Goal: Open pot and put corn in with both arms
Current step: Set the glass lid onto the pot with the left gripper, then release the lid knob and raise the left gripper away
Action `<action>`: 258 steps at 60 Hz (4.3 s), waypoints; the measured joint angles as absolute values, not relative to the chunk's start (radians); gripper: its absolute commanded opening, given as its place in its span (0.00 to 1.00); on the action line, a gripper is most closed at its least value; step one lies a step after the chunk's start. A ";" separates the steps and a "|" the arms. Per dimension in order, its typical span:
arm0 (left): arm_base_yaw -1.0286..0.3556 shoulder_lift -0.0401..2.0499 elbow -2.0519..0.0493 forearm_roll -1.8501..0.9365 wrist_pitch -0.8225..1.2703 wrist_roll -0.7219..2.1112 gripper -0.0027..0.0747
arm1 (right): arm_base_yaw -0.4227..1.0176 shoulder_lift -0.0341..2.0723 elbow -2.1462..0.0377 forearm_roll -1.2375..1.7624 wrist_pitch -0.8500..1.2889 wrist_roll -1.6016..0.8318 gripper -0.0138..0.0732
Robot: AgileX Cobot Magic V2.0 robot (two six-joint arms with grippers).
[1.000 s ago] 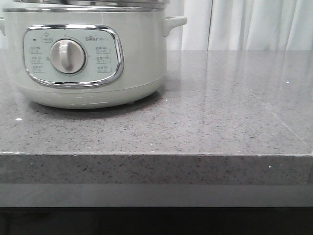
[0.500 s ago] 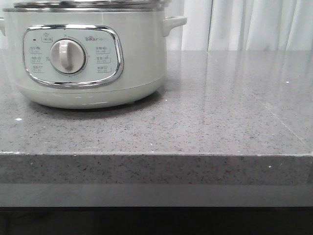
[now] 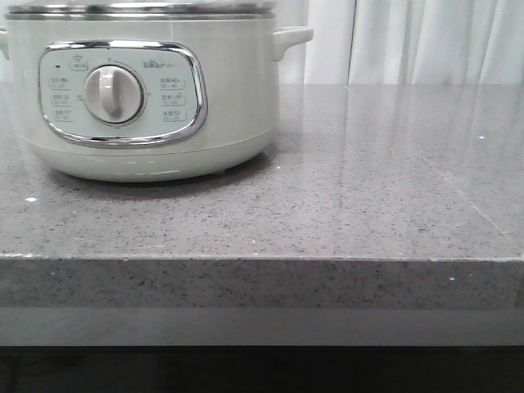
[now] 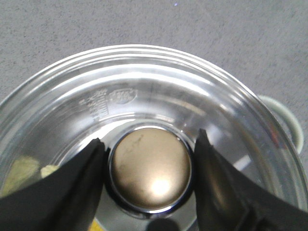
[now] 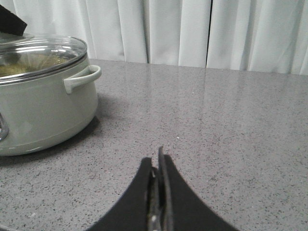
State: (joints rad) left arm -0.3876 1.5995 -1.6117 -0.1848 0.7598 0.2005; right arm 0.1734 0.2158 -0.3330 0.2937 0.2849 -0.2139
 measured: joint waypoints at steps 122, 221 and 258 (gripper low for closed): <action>-0.387 0.964 -1.072 -0.175 0.449 0.210 0.01 | 0.173 0.216 -0.333 0.294 0.285 -0.214 0.08; -0.387 0.139 -0.420 -0.179 0.288 0.205 0.01 | 0.173 0.216 -0.333 0.294 0.285 -0.214 0.08; -0.017 -0.005 -0.053 -0.049 0.216 0.013 0.01 | 0.173 0.216 -0.333 0.294 0.285 -0.214 0.08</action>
